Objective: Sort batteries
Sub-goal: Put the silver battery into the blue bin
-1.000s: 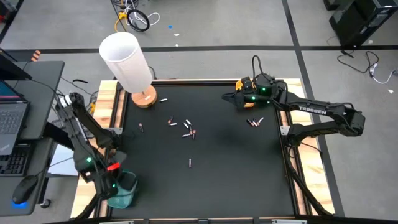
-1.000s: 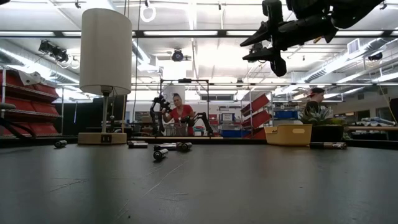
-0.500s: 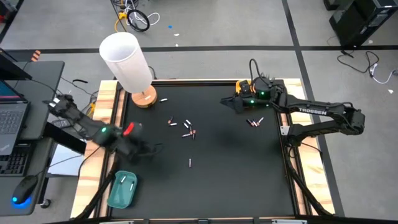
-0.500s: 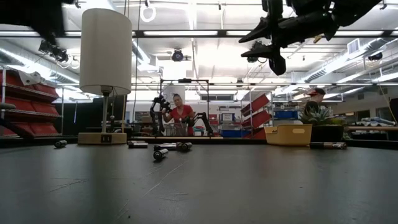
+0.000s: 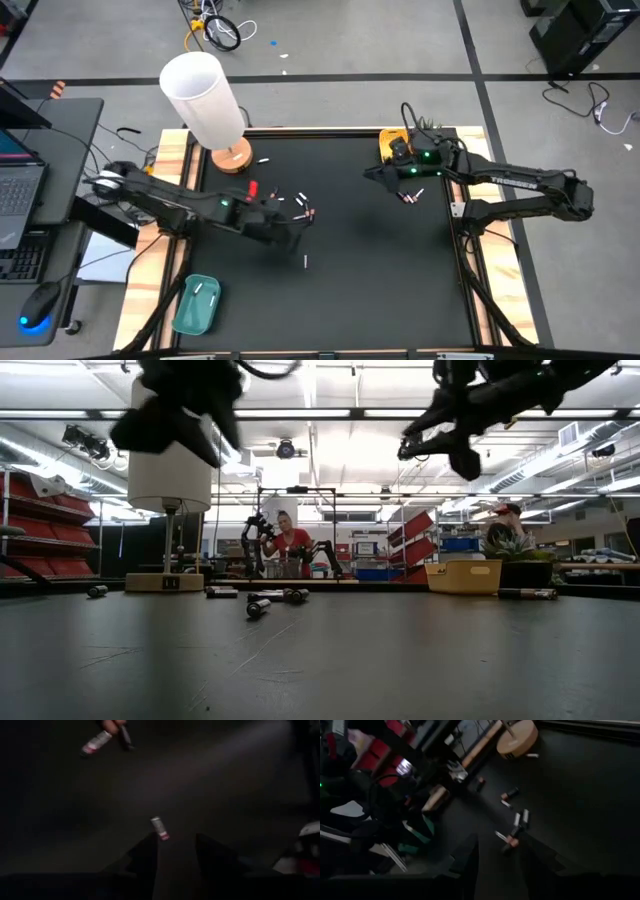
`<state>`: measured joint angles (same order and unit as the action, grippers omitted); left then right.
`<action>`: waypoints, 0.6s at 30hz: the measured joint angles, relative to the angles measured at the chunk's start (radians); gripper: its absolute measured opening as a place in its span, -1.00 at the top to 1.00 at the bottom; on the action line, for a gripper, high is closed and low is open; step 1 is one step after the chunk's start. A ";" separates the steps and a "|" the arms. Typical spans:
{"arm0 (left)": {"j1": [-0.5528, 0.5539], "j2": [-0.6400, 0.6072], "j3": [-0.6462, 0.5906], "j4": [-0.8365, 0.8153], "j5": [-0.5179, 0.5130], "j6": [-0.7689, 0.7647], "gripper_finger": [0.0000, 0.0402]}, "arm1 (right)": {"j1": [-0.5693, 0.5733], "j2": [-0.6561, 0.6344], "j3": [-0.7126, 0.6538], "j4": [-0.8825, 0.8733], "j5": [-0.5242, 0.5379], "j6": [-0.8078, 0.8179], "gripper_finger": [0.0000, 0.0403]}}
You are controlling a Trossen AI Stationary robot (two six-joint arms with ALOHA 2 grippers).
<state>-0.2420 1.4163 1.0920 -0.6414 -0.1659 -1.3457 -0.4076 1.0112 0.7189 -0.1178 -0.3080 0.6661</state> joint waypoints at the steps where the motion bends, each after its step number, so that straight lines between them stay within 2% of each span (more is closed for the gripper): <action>1: 0.000 0.030 0.000 0.037 0.003 -0.028 0.26 | -0.001 -0.022 0.000 -0.037 0.000 -0.019 0.39; 7: -0.002 0.204 0.000 0.239 0.035 -0.157 0.14 | -0.020 -0.143 0.000 -0.205 -0.013 -0.133 0.42; 10: -0.003 0.283 0.022 0.248 0.059 -0.211 0.04 | -0.040 -0.185 0.000 -0.263 -0.048 -0.170 0.42; 13: -0.009 0.340 0.087 0.167 0.060 -0.249 0.00 | -0.055 -0.215 0.000 -0.311 -0.076 -0.188 0.42; 18: -0.023 0.431 0.252 -0.085 0.009 -0.256 0.00 | -0.072 -0.245 0.000 -0.356 -0.083 -0.223 0.42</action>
<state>-0.2648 1.8474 1.3442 -0.7260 -0.1568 -1.6020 -0.4793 0.7658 0.7189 -0.4742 -0.3908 0.4430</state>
